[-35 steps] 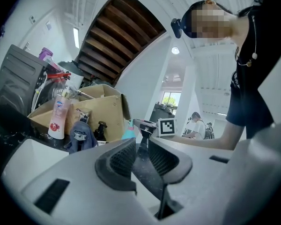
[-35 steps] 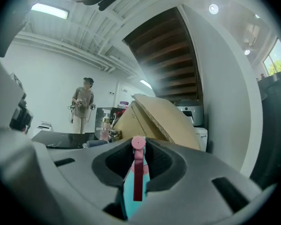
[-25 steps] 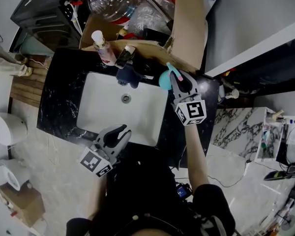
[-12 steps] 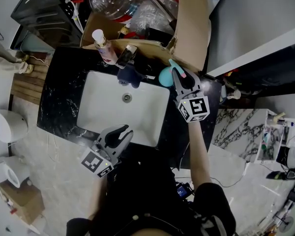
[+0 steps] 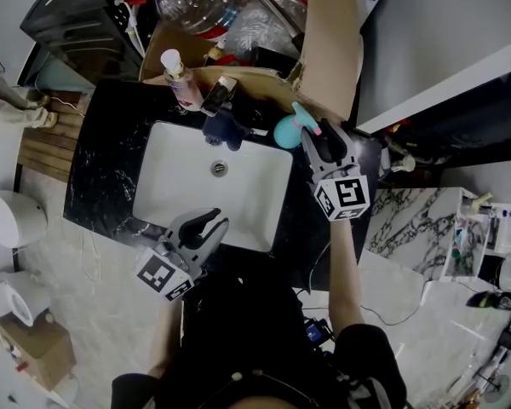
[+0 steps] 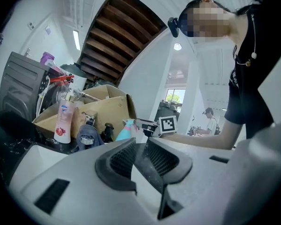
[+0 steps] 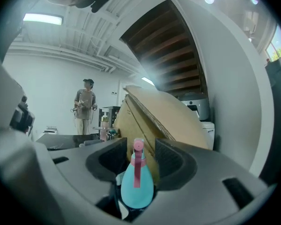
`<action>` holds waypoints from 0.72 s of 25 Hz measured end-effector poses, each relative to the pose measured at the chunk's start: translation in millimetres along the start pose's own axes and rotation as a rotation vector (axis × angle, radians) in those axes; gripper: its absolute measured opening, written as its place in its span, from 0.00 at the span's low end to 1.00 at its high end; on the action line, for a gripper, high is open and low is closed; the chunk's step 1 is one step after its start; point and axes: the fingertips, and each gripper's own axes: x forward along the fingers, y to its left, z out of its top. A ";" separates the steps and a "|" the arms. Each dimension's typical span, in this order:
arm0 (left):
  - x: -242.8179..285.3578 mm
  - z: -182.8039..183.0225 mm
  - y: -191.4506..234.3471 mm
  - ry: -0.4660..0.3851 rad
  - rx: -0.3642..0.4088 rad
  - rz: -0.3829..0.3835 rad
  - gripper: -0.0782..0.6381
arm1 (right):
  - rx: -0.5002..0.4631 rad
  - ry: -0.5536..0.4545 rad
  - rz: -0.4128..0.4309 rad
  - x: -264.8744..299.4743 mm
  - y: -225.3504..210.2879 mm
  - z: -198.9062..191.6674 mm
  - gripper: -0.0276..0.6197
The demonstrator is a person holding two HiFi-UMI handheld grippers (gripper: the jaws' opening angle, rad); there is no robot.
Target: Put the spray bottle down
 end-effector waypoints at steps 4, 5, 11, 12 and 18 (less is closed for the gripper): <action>1.8 5.7 -3.2 -0.015 0.018 -0.028 0.21 | 0.038 0.006 -0.046 -39.4 5.9 6.7 0.33; 2.3 7.0 -4.3 -0.019 0.023 -0.037 0.21 | 0.057 0.003 -0.056 -50.3 8.8 8.4 0.33; 3.3 13.2 -16.5 -0.042 0.045 -0.100 0.21 | 0.075 0.025 -0.067 -110.3 52.8 17.1 0.26; 2.8 13.5 -18.9 -0.044 0.045 -0.111 0.21 | 0.067 0.030 -0.062 -118.4 64.7 18.6 0.23; -4.1 13.8 -35.0 -0.056 0.054 -0.182 0.21 | 0.041 0.026 -0.060 -155.2 126.9 25.9 0.05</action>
